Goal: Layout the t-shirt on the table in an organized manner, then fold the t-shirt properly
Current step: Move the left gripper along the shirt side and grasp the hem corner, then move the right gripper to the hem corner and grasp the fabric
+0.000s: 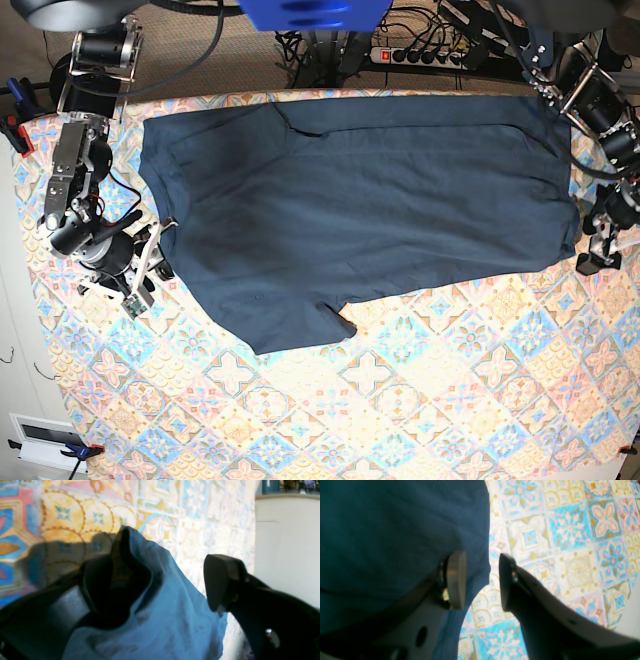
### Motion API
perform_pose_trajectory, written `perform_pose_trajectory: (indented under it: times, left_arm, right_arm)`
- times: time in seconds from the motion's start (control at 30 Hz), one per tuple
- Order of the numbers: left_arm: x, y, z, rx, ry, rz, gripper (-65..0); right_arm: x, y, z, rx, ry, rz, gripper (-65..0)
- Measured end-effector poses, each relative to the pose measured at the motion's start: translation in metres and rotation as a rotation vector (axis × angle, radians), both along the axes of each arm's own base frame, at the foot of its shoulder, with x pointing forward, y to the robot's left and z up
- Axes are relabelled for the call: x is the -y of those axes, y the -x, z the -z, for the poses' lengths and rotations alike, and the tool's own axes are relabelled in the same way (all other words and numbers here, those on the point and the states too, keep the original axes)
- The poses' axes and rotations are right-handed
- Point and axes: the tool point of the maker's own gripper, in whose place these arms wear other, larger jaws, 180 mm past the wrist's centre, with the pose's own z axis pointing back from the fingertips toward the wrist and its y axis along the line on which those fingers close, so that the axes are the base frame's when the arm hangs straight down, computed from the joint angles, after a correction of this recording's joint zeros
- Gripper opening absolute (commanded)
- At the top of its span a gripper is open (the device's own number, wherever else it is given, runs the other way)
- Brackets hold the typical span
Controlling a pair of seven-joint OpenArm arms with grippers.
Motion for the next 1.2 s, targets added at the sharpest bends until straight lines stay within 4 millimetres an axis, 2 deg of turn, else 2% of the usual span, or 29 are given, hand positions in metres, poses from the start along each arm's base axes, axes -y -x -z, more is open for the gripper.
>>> perform_pose_trajectory:
  times: [0.2, 0.27, 0.33, 0.4, 0.53, 0.63, 0.7, 0.8, 0.9, 1.03, 1.2]
  left_arm:
    - [0.029, -0.017, 0.029, -0.067, 0.002, 0.012, -9.2]
    - [0.031, -0.022, 0.032, -0.058, 0.005, 0.002, -9.4]
    - [0.032, -0.022, 0.035, -0.068, 0.005, 0.002, -12.6]
    - [0.031, -0.024, 0.037, -0.059, 0.007, -0.013, -21.3]
    - [0.038, -0.022, 0.043, -0.089, 0.013, 0.002, -46.6]
    - [0.042, -0.026, 0.043, -0.078, 0.016, -0.002, -57.9]
    - [0.038, -0.031, 0.032, -0.058, -0.009, -0.001, -61.5]
    - [0.033, -0.043, 0.01, -0.026, -0.074, 0.034, -61.7]
    - [0.049, -0.058, -0.003, -0.02, -0.157, 0.131, -61.4]
    - [0.069, -0.061, 0.003, -0.051, -0.198, 0.223, -53.7]
    - [0.075, -0.057, 0.011, -0.082, -0.214, 0.257, -41.4]
  right_arm:
    - [0.0, 0.0, 0.0, -0.001, 0.001, 0.001, -44.2]
    - [0.0, 0.0, 0.0, -0.001, 0.002, 0.002, -44.2]
    - [0.001, 0.0, 0.0, -0.002, 0.002, 0.002, -44.2]
    - [0.001, 0.0, 0.0, -0.001, 0.004, 0.003, -44.3]
    - [0.001, 0.0, 0.001, -0.002, 0.004, 0.003, -44.3]
    - [0.001, 0.0, 0.0, -0.001, 0.004, 0.003, -44.3]
    - [0.001, 0.0, 0.0, -0.001, 0.004, 0.003, -44.3]
    - [0.001, 0.0, 0.0, -0.001, 0.004, 0.003, -44.2]
    - [0.001, 0.0, 0.001, -0.002, 0.004, 0.003, -44.0]
    - [0.002, 0.0, 0.001, -0.003, 0.006, 0.004, -44.0]
    - [0.001, 0.0, 0.0, -0.002, 0.001, 0.003, -44.0]
